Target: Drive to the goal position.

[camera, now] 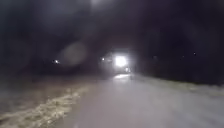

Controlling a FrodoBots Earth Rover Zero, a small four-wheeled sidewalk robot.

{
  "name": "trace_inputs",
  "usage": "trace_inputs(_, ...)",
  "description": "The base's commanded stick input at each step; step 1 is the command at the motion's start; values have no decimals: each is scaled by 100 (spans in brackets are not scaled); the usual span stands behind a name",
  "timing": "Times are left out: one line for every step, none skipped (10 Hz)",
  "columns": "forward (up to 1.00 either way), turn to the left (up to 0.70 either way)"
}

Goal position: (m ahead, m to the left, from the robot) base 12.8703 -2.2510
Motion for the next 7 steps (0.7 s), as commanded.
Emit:
trace_inputs(100,0)
trace_inputs(100,0)
trace_inputs(100,0)
trace_inputs(100,0)
trace_inputs(100,5)
trace_inputs(100,10)
trace_inputs(100,15)
